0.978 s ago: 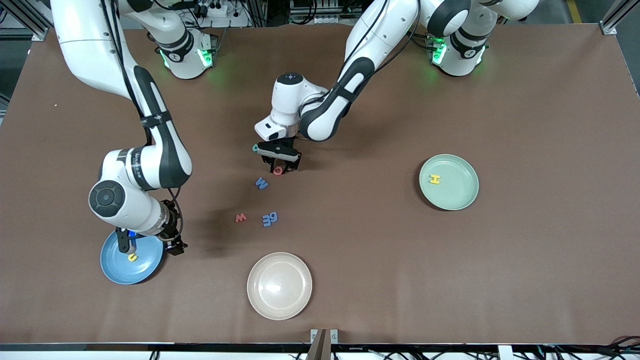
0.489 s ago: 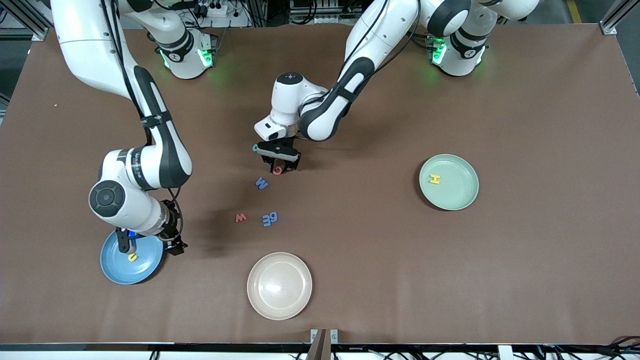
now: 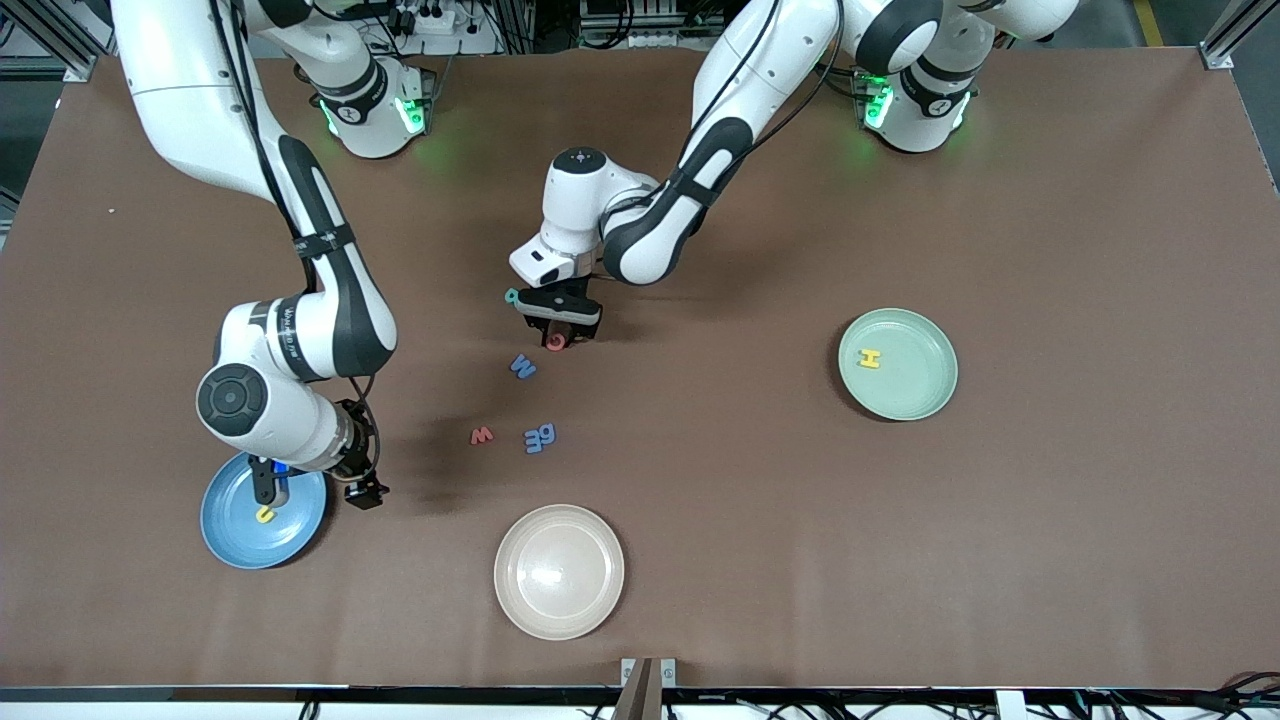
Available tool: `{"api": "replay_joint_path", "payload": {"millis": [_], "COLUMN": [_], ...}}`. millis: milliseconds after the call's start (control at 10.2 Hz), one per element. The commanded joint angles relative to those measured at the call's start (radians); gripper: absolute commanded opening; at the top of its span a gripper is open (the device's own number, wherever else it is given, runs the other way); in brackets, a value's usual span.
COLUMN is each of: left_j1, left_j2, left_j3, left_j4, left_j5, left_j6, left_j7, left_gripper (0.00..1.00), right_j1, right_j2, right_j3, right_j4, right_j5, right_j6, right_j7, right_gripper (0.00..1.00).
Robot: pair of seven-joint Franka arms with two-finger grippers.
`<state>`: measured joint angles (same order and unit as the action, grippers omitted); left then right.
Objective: Sort upper and lower case letters into plates
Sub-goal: 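Grasp the pink Q with the left gripper and lift it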
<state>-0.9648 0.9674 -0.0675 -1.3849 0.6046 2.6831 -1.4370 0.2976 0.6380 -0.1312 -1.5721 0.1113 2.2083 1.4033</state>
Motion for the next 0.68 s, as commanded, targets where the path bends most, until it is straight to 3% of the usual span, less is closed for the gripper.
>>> {"api": "replay_joint_path", "payload": {"millis": [0, 293, 587], "left_j1": [0.029, 0.043, 0.066], "left_j2": [-0.047, -0.09, -0.151], "left_j3": [-0.044, -0.054, -0.058], "left_j4": [-0.006, -0.011, -0.019], "left_j5": [-0.048, -0.107, -0.259], "left_j6": [-0.068, -0.13, -0.25], "left_j7": [0.006, 0.016, 0.175], "left_gripper": [0.27, 0.27, 0.27], "right_j1": [0.006, 0.018, 0.076], "right_j2": [0.02, 0.029, 0.122], "right_j3": [0.005, 0.005, 0.005], "right_j4": [0.047, 0.061, 0.136], "right_j5": [0.033, 0.031, 0.028], "right_j6": [-0.01, -0.006, 0.016], "right_j7": [0.02, 0.031, 0.162], "right_gripper": [1.0, 1.0, 1.0]}}
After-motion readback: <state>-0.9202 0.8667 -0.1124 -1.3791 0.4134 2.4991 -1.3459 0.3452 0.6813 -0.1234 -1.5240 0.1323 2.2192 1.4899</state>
